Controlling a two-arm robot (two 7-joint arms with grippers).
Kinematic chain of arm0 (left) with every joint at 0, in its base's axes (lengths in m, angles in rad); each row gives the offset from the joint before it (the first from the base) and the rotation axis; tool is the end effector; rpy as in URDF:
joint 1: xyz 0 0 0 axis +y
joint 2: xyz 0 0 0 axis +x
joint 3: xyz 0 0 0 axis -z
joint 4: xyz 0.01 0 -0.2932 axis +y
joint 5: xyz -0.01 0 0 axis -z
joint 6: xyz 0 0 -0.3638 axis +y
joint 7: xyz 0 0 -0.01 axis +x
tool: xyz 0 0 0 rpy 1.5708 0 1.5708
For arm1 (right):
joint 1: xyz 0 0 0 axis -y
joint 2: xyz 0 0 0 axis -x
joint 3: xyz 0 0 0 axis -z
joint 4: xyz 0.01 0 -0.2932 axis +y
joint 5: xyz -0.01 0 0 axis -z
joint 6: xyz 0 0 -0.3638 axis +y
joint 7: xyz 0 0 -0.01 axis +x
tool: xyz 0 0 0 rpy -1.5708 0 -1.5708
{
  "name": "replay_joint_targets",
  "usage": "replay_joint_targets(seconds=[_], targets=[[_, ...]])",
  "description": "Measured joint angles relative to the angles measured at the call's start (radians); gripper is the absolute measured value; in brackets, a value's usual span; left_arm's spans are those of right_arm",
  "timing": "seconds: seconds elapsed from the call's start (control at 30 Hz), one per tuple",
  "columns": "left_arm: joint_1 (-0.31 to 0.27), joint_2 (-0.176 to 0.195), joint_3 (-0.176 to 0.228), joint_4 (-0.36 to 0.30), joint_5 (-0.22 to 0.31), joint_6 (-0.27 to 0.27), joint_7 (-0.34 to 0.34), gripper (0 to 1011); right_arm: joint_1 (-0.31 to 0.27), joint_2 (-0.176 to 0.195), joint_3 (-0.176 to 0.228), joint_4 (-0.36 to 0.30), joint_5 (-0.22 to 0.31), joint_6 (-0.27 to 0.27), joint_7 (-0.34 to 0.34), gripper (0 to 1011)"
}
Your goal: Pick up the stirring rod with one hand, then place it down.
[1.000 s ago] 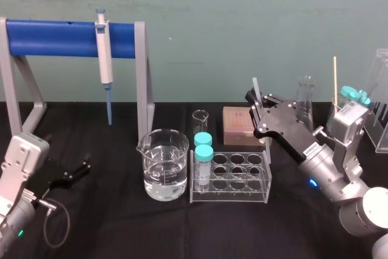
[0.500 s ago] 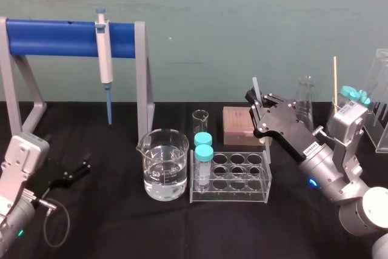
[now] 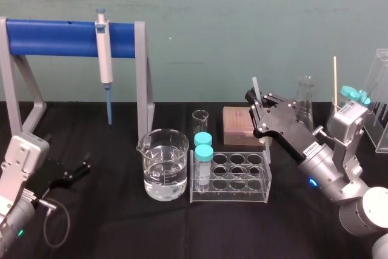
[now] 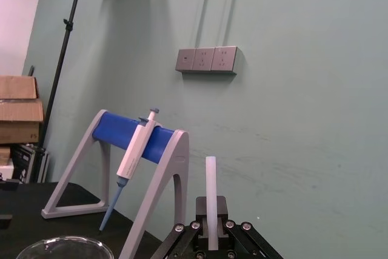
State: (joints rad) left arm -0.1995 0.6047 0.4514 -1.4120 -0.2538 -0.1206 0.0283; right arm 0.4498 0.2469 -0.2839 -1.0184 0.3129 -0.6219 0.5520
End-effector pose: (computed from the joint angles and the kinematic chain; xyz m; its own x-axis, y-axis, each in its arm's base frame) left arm 0.4106 0.0700 -0.3154 0.2923 0.8802 0.3738 -0.9552 0.2874 0.0702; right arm 0.4977 -0.0339 -0.3138 0.5577 -0.7878 0.2615 0.6978 0.6156 0.3662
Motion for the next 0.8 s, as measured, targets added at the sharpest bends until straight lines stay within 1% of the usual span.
replay_joint_targets(seconds=[0.8], targets=[[0.0, 0.0, 0.0, 0.0, 0.0, 0.0, 0.0, 1000, 0.0, 0.0, 0.0, 0.0, 0.001, 0.001, 0.0, 68]])
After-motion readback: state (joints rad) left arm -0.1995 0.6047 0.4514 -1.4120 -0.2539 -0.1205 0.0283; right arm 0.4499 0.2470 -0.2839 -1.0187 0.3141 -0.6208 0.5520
